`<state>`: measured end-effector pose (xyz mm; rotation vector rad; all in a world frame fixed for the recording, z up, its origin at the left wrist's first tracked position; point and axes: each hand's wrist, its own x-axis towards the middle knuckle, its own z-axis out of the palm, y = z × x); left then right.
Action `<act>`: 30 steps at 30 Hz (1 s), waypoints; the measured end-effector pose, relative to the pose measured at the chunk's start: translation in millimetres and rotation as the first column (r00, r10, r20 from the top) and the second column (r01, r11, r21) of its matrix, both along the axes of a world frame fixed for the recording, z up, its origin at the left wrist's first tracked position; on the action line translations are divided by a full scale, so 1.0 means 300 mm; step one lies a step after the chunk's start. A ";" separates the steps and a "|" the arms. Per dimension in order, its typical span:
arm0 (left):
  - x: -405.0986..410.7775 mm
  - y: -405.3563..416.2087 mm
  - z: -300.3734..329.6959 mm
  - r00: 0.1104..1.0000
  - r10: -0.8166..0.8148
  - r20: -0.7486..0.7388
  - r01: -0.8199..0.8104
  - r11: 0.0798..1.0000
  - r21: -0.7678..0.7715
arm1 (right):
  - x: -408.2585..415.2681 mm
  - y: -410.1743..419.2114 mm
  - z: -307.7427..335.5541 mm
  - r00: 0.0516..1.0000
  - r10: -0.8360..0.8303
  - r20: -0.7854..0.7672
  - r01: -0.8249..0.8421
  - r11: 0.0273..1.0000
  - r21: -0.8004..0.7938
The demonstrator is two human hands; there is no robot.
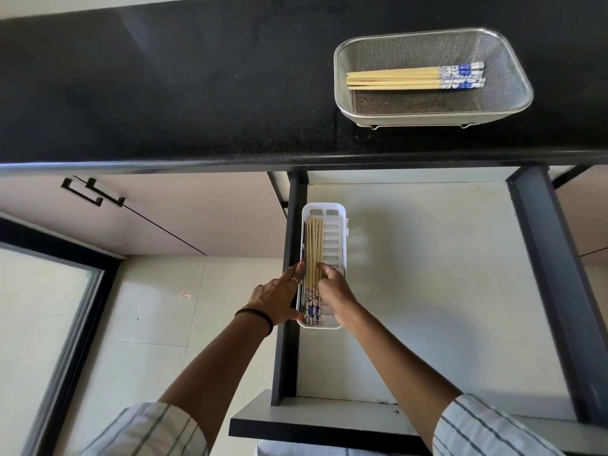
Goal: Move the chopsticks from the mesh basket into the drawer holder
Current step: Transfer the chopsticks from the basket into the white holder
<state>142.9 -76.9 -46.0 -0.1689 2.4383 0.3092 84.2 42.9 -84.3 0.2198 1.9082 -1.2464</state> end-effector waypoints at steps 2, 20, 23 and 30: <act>-0.001 -0.002 -0.003 1.000 0.011 0.005 -0.011 1.000 0.004 | -0.005 0.001 0.011 1.000 -0.014 0.012 0.013 0.998 0.056; 0.002 0.009 -0.001 0.999 0.030 0.045 -0.028 0.999 -0.047 | 0.036 0.027 0.086 0.983 0.149 0.109 -0.164 0.977 0.136; -0.009 0.015 0.013 0.997 -0.007 0.072 0.013 0.996 -0.083 | -0.007 0.029 0.165 0.979 0.198 0.056 -0.204 0.967 0.150; -0.021 0.020 0.022 0.994 -0.090 0.068 0.099 0.985 -0.142 | -0.249 0.057 0.441 0.948 0.236 -0.213 -0.250 0.968 -0.040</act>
